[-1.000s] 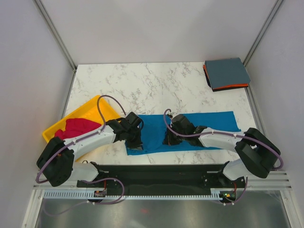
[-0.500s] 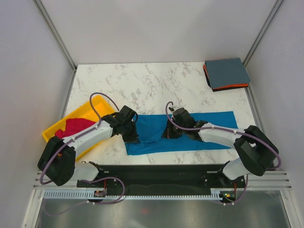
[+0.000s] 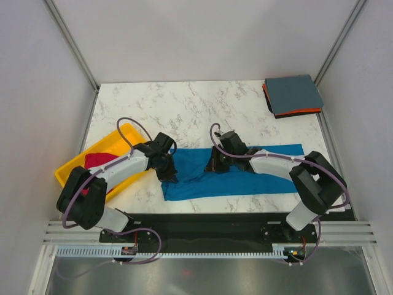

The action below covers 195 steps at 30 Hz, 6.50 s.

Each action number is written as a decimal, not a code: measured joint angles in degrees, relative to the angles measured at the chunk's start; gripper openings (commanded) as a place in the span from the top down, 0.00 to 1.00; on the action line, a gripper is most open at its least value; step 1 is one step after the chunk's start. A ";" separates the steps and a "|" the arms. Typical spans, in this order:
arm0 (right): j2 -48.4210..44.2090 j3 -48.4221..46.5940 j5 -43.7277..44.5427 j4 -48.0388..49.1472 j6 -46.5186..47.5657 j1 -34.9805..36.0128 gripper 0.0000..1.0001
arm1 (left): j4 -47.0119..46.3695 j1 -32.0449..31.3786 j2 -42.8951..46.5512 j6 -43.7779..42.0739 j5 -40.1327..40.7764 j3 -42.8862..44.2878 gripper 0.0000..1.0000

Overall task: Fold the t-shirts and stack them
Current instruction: Fold the tshirt

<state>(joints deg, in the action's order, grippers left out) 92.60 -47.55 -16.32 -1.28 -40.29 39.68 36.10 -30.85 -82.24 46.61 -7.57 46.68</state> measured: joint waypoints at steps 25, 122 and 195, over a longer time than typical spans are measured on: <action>8.31 -11.93 -5.18 -2.10 -0.79 -3.54 0.61 | 7.43 -0.09 4.26 -6.27 9.03 9.11 0.78; -1.90 -15.32 14.56 -16.37 1.53 -12.96 0.56 | 12.07 11.63 -43.80 -16.28 12.72 53.29 0.94; -13.88 -9.70 18.78 -20.72 4.35 -15.80 0.54 | -14.05 14.86 -55.84 -6.47 -15.69 73.40 0.88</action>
<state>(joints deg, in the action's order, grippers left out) 78.72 -57.25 2.46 -22.00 -35.94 23.88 22.04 -15.99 -138.08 40.14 -23.27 120.07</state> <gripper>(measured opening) 0.456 0.118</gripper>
